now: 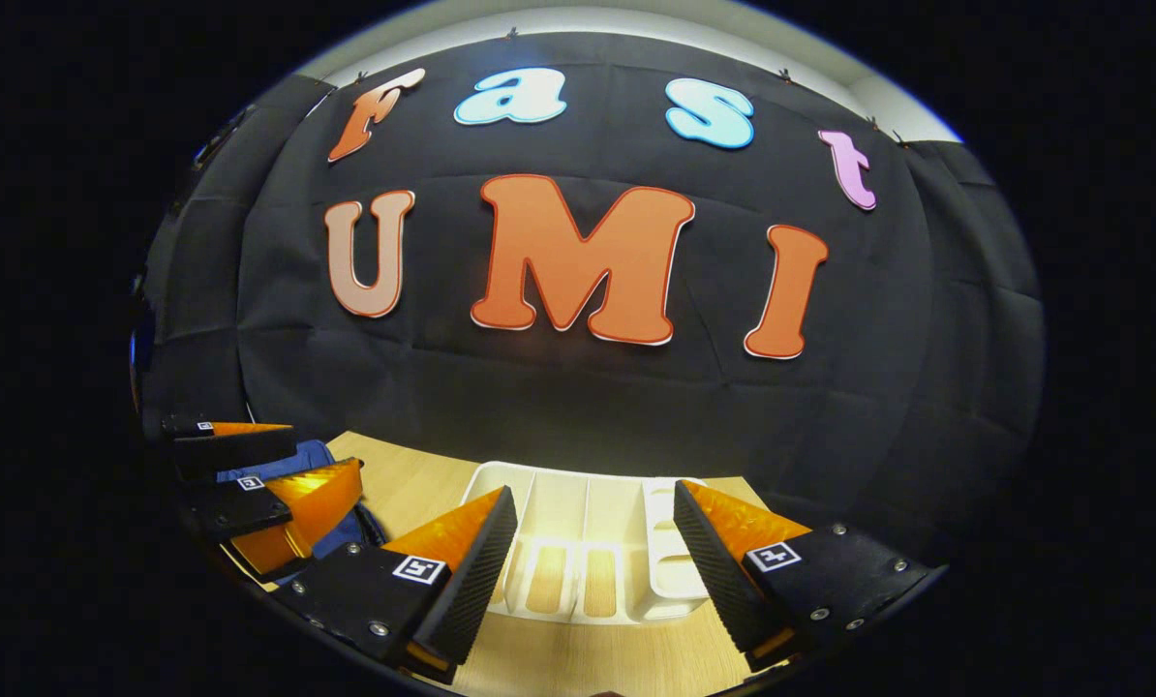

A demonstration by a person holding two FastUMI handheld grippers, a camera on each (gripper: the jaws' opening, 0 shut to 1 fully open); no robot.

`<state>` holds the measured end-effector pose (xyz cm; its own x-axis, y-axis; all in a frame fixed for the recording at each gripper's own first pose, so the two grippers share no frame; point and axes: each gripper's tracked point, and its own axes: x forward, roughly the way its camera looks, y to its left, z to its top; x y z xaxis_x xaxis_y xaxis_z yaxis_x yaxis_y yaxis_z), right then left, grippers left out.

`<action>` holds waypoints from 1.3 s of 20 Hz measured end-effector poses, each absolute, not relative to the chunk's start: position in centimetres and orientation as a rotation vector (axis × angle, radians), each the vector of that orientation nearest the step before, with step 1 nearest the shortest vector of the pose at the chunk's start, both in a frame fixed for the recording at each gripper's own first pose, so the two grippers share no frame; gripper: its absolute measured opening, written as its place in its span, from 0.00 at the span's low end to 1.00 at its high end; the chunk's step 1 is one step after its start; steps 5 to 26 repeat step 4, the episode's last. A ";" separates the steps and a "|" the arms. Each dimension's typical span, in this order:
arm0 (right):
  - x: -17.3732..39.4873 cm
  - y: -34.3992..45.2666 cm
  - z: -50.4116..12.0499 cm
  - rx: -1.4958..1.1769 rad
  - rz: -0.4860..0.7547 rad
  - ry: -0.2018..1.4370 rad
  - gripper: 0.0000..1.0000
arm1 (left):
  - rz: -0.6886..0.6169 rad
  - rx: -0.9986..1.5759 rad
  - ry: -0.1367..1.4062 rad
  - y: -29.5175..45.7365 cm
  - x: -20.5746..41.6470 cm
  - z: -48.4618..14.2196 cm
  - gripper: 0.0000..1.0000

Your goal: Open the schoolbag, grab two books from the bookshelf and put them into the schoolbag.

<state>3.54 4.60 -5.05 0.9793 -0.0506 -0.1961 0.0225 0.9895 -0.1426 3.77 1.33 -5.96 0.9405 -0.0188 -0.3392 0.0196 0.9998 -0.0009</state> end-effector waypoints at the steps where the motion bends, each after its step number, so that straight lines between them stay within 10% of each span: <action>1: 3.5 4.5 -4.7 -0.125 -0.045 0.187 0.97 | -0.009 0.012 0.306 1.5 3.7 -4.8 0.97; 26: 3.5 4.1 -3.1 -0.098 -0.071 0.121 0.97 | 0.003 0.035 0.163 1.6 3.6 -1.5 0.96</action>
